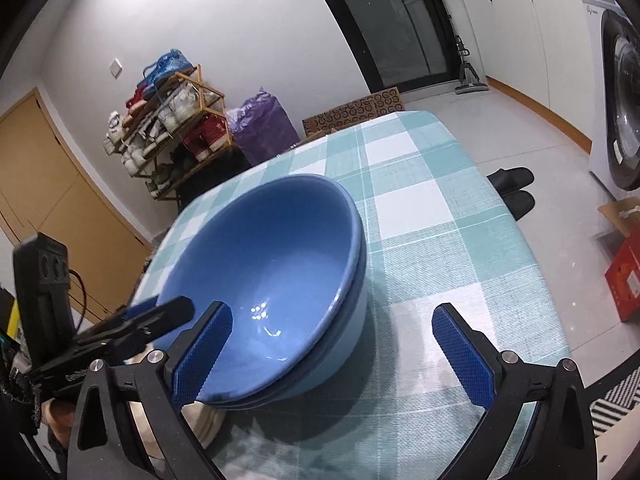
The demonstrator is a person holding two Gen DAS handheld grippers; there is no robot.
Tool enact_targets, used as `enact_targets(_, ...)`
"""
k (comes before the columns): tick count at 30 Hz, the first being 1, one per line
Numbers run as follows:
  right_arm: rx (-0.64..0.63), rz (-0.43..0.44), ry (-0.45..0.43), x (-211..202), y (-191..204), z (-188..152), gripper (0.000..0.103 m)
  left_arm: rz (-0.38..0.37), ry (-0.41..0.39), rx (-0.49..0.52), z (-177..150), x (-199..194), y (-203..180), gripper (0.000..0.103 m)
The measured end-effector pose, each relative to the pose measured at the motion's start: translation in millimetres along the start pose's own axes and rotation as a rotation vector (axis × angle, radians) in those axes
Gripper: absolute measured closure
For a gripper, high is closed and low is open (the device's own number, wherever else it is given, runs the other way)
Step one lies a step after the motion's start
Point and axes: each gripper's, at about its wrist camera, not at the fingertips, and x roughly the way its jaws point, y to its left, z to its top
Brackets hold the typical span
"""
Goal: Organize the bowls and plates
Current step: 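Close both grippers on the rim of the nested blue bowls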
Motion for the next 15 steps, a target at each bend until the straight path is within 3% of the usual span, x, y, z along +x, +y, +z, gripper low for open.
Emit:
enact_targets(2,0.003,0.013,0.009,1,1,1,0.002,-0.003,0.004,-0.007,0,1,1,0.029)
enact_targets(3,0.004,0.017,0.015,2,2,1,0.007,-0.008,0.009,-0.012,0,1,2,0.036)
enact_targets(6,0.011,0.033,0.03,4,2,1,0.02,-0.023,0.021,-0.026,-1,2,4,0.041)
enact_targets(11,0.009,0.057,0.018,1,5,0,0.022,-0.034,0.014,-0.018,-1,1,1,0.05)
enact_targets(15,-0.018,0.065,0.005,-2,11,-1,0.034,-0.046,0.011,-0.009,-1,0,-2,0.06)
